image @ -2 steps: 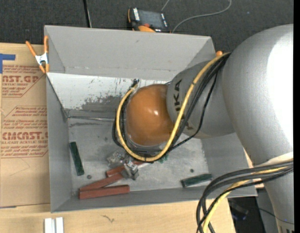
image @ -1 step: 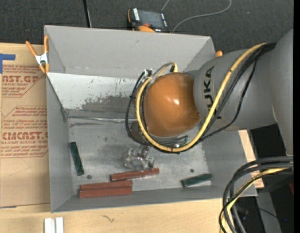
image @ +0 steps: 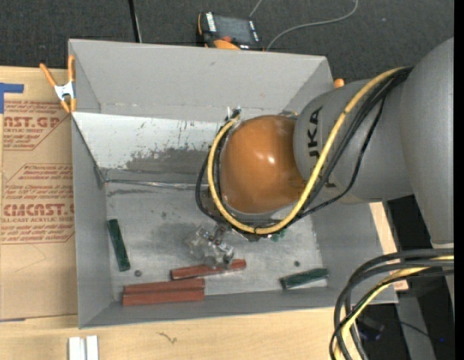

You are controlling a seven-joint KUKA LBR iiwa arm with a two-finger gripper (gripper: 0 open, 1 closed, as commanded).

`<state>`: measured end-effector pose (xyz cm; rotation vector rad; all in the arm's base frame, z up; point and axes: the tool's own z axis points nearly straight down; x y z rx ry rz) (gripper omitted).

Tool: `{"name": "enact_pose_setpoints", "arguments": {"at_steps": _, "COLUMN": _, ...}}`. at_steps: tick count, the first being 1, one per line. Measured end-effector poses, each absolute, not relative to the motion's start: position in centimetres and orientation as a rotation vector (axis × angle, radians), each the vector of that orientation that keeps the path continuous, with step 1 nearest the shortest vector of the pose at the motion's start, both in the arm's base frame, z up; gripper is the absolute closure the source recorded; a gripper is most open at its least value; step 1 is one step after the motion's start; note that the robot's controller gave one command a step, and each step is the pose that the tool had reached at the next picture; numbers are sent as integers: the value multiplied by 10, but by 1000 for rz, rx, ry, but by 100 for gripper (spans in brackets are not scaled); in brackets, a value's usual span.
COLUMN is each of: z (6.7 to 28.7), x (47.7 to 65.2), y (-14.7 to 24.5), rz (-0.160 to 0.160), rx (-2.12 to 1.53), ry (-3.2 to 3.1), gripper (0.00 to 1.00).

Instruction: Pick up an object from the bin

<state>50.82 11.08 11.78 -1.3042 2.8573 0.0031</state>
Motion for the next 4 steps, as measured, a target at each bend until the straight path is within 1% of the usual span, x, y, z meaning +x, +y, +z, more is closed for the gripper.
{"name": "enact_pose_setpoints", "arguments": {"at_steps": 1, "z": 118, "x": 508, "y": 111, "rz": 3, "rx": -1305, "ry": 2857, "gripper": 0}}
{"name": "enact_pose_setpoints", "arguments": {"at_steps": 2, "z": 67, "x": 510, "y": 97, "rz": 4, "rx": -1319, "ry": 2855, "gripper": 0}}
{"name": "enact_pose_setpoints", "arguments": {"at_steps": 3, "z": 70, "x": 512, "y": 98, "rz": 1, "rx": -1314, "ry": 2848, "gripper": 100}}
{"name": "enact_pose_setpoints", "arguments": {"at_steps": 4, "z": 222, "x": 538, "y": 72, "rz": -5, "rx": -1599, "ry": 2693, "gripper": 100}}
